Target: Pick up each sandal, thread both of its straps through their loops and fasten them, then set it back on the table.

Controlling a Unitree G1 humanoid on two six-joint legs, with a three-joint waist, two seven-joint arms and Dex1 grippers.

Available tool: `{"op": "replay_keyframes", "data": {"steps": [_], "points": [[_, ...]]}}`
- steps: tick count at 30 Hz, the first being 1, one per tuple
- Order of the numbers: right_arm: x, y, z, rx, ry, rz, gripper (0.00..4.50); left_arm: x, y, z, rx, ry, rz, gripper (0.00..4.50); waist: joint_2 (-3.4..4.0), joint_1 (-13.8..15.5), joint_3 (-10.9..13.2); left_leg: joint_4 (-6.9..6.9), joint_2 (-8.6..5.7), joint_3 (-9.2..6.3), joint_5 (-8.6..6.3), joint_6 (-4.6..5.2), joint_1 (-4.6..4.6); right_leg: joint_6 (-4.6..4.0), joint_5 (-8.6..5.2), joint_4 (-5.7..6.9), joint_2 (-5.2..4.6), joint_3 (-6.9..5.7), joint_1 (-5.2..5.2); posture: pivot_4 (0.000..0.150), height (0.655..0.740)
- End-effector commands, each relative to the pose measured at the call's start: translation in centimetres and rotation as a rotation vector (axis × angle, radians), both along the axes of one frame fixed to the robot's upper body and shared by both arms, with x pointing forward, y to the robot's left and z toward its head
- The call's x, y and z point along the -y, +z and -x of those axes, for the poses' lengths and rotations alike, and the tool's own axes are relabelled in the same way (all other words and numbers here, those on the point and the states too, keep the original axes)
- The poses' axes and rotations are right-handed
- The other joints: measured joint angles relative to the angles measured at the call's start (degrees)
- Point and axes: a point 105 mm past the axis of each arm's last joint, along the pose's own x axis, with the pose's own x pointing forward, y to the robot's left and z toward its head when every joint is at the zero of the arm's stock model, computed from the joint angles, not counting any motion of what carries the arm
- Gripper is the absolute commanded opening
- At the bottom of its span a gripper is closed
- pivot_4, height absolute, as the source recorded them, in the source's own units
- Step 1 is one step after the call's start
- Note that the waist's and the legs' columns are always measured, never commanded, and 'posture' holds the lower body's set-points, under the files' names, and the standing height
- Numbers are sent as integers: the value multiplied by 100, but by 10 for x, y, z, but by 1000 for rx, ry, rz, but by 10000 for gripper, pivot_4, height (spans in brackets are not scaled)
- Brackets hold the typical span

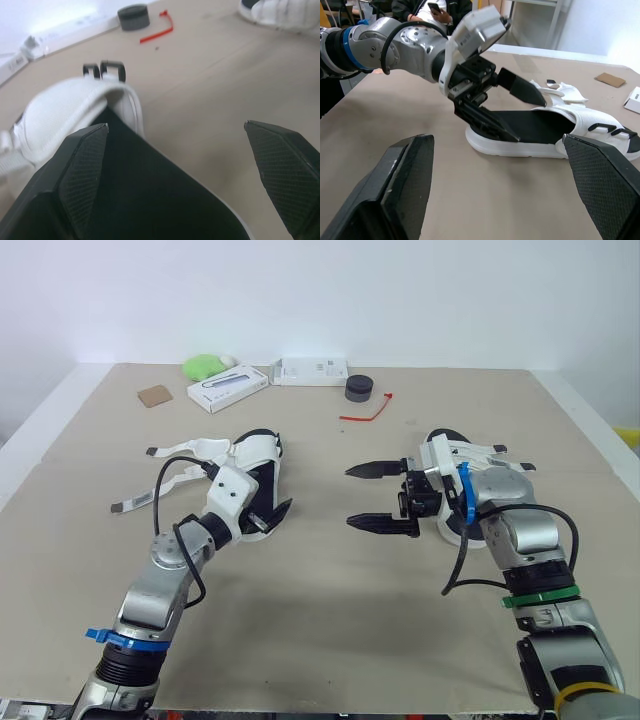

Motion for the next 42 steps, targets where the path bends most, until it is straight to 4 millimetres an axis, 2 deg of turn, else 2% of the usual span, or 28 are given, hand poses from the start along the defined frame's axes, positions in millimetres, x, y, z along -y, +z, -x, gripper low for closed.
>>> {"op": "replay_keyframes", "data": {"steps": [1,6,12,19,27,30,35,36,37,38,40,42], "points": [[2,8,1,59,-3,-1,44157,6,9,-10,2,38,10,45000,0,1,0,0,0,0,0,0,0,0,0,0,0,0,0,1500,7400],[4,7,1,66,-25,-4,44157,21,-2,-24,-107,71,35,45000,0,1,0,0,-5,-7,12,-21,0,1,3,2,0,-5,4,1500,7400],[10,7,0,81,-55,10,44157,28,-1,-37,-174,104,103,45000,0,-5,0,0,-5,-7,13,-22,-2,1,5,3,0,-4,2,1500,7400],[10,6,0,87,-64,11,44157,28,12,-55,-190,150,161,45000,-1,-5,0,0,-5,-9,18,-31,-1,-1,7,4,4,-3,3,1500,7400],[8,6,-4,100,-75,9,44157,23,13,-75,-217,186,183,45000,-1,-8,0,0,-6,-10,19,-32,-3,2,8,3,4,-2,2,1500,7400],[8,7,-5,105,-80,8,45000,20,10,-81,-223,198,170,37574,-1,-7,0,0,-10,-10,19,-33,-4,5,10,3,0,-2,2,1500,7400],[9,8,-6,107,-82,7,45000,14,10,-86,-216,202,169,13159,-1,-6,0,0,-10,-11,21,-36,-3,6,11,3,0,-2,2,1500,7400],[9,8,-6,108,-83,7,45000,13,11,-86,-215,199,171,6713,-1,-7,0,0,-10,-12,21,-36,-4,6,12,3,0,-2,2,1500,7400],[10,8,-6,109,-84,9,45000,12,12,-87,-213,196,172,3176,-1,-6,0,0,-11,-11,21,-36,-4,6,11,3,-2,-2,2,1500,7400],[10,8,-6,109,-85,9,45000,12,13,-87,-209,189,171,257,-1,-6,0,0,-12,-11,21,-37,-4,7,12,3,-4,-2,2,1500,7400],[10,9,-7,110,-86,9,45000,13,17,-86,-187,158,168,257,-1,-6,0,0,-15,-12,23,-39,-4,8,13,3,-5,-2,2,1500,7400],[9,12,-8,117,-85,-1,45000,20,29,-72,-80,-9,87,257,-1,-8,0,0,-15,-10,23,-40,-5,9,13,3,-5,-1,2,1500,7400]]}}
